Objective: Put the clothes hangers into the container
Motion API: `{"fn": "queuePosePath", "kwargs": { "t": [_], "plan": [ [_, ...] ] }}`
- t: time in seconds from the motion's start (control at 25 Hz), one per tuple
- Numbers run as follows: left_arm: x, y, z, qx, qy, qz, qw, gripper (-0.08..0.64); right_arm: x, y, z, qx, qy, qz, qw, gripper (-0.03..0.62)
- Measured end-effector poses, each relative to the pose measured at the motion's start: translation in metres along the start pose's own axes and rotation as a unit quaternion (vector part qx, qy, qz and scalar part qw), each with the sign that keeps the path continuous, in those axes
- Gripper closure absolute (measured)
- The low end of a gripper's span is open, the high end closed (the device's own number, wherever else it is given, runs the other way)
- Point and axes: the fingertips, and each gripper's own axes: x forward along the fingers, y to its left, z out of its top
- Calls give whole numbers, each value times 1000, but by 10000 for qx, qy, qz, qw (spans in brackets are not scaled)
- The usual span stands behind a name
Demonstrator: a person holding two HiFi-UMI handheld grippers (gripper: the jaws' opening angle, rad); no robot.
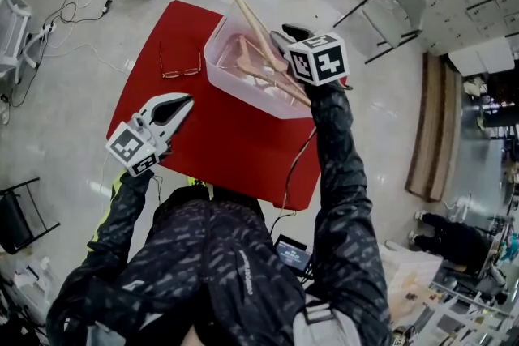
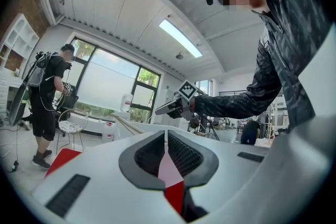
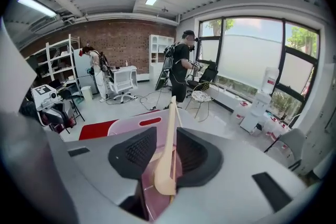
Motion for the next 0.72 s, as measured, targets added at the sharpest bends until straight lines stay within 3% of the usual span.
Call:
{"fn": "queuePosePath", "kwargs": {
  "t": [0.12,0.2,0.32,0.56,0.72],
  "plan": [
    [-2,-3,5,1,-40,-3,10000,548,-16,11,12,-266,-500,-349,9978,545],
    [-4,-4,9,5,-50,12,10000,548,-29,23,17,-304,-833,-535,9946,557],
    [-8,-6,12,8,-7,34,10000,548,-44,53,17,-219,-1208,-486,9912,560],
    [-15,-32,10,-74,7,-228,9997,548,-65,123,-8,-173,-1266,-123,9917,563],
    [-11,-57,2,-139,73,-354,9992,548,-83,147,-29,-121,-1224,-14,9924,562]
  ]
}}
